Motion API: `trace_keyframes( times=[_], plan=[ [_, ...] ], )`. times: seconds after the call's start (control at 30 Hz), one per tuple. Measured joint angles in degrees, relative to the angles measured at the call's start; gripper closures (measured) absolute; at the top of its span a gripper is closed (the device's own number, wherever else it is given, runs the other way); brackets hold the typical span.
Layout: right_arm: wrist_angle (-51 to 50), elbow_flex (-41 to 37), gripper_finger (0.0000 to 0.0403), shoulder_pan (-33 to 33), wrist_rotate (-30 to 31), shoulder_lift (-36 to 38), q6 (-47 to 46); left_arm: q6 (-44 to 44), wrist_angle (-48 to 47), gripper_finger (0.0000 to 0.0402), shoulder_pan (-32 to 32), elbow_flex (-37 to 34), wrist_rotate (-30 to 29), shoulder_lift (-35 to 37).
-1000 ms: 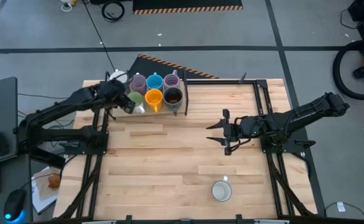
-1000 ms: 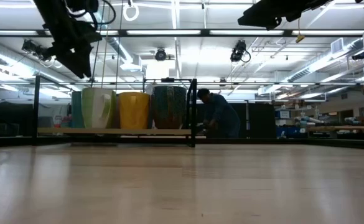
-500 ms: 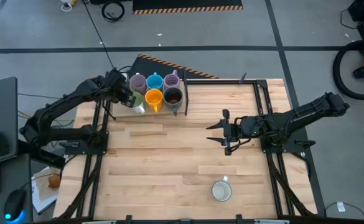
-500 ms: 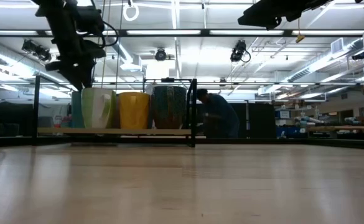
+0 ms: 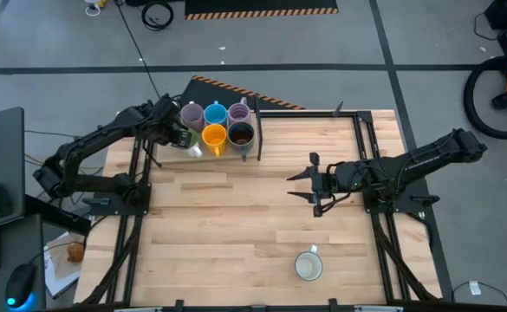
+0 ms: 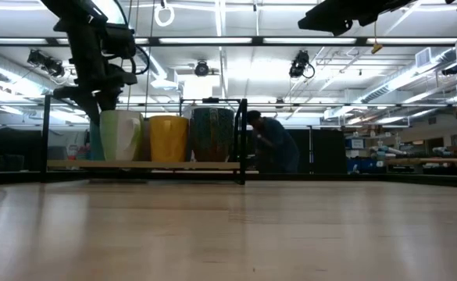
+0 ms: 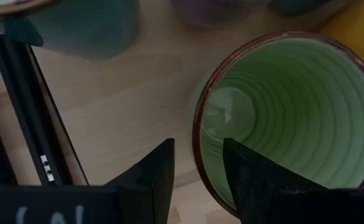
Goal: Place coffee mugs
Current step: Put the green mug on the shelf
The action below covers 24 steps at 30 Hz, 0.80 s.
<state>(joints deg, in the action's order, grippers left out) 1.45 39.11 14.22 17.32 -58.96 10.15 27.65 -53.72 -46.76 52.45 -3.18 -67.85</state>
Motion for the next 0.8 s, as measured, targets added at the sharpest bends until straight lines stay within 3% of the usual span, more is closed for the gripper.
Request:
trace_keyframes(
  times=[0.8],
  plan=[
    [1.1,0.0,0.0222,0.0,-0.5,0.0,0.4,-1.3,0.4,0.0261,0.0,0.0,-0.2,0.0]
  ],
)
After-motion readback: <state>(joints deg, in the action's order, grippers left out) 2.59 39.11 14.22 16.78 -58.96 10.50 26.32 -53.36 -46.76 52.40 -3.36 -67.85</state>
